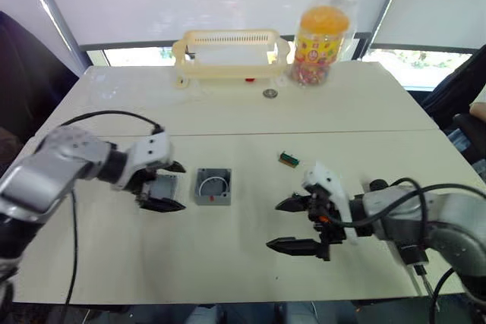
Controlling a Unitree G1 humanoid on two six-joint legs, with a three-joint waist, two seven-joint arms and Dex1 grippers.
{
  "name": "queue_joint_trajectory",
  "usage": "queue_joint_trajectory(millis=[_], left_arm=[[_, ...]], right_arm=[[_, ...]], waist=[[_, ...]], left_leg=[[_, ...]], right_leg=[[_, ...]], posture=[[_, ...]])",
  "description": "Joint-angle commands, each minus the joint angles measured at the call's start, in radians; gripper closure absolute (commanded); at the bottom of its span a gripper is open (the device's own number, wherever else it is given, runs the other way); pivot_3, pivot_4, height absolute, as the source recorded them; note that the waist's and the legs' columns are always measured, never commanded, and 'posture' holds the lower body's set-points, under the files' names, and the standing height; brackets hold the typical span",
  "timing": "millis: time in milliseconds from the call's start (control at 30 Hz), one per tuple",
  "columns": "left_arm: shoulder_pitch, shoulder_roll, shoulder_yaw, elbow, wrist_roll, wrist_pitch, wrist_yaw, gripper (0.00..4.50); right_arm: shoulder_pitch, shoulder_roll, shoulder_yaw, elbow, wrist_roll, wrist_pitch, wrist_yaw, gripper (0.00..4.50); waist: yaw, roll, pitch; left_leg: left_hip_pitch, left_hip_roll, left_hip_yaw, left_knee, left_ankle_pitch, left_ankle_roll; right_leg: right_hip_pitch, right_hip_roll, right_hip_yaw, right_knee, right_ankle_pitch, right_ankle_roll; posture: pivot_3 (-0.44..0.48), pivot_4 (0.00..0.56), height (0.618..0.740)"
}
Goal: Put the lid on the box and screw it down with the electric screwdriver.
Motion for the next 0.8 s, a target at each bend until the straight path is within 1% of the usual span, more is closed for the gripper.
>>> queue_joint_trajectory(millis=[33, 133, 300, 533, 767, 800], left_arm=[[-0.086, -0.068, -0.075, 0.050, 0.074, -0.010, -0.032, 0.01], [-0.143, -0.153, -0.188, 0.105, 0.156, 0.028, -0.046, 0.01], [-0.151, -0.235, -0.230, 0.180, 0.230, -0.036, -0.040, 0.01], [-0.144, -0.273, -0.250, 0.221, 0.299, -0.078, -0.049, 0.01], [-0.138, -0.264, -0.240, 0.218, 0.325, -0.076, -0.081, 0.01], [-0.135, -0.264, -0.240, 0.223, 0.328, -0.079, -0.084, 0.25]], right_arm=[[0.014, 0.054, 0.034, -0.029, -0.073, -0.048, -0.051, 0.00], [0.020, 0.117, 0.057, -0.020, -0.119, -0.060, -0.101, 0.00], [0.033, 0.161, 0.061, -0.020, -0.161, -0.064, -0.130, 0.00], [0.038, 0.169, 0.038, -0.020, -0.186, -0.062, -0.130, 0.00], [0.052, 0.151, 0.014, -0.032, -0.190, -0.059, -0.108, 0.00], [0.052, 0.151, 0.015, -0.032, -0.194, -0.059, -0.108, 0.00]], waist=[[-0.002, 0.000, 0.000], [-0.005, 0.000, 0.000], [-0.016, 0.000, 0.000], [-0.022, 0.000, 0.000], [-0.021, 0.000, 0.000], [-0.022, 0.000, 0.000]], left_leg=[[0.001, 0.000, 0.000, 0.000, 0.000, 0.000], [0.002, 0.000, 0.000, 0.001, 0.000, 0.000], [0.002, 0.000, -0.002, 0.001, 0.000, 0.000], [0.002, 0.000, -0.003, 0.001, 0.000, 0.000], [0.002, 0.000, -0.003, 0.001, 0.000, 0.000], [0.002, 0.000, -0.003, 0.001, 0.000, 0.000]], right_leg=[[0.000, 0.000, 0.000, 0.000, 0.000, 0.000], [0.001, 0.000, 0.000, 0.002, 0.000, 0.000], [0.001, 0.002, 0.000, 0.004, 0.000, 0.000], [0.001, 0.002, 0.000, 0.005, 0.000, 0.000], [0.001, 0.002, 0.000, 0.005, 0.000, 0.000], [0.001, 0.002, 0.000, 0.005, 0.000, 0.000]], posture=[[0.000, 0.150, 0.740], [0.000, 0.150, 0.740], [0.000, 0.150, 0.740], [0.000, 0.150, 0.740], [0.000, 0.150, 0.740], [0.000, 0.150, 0.740]])
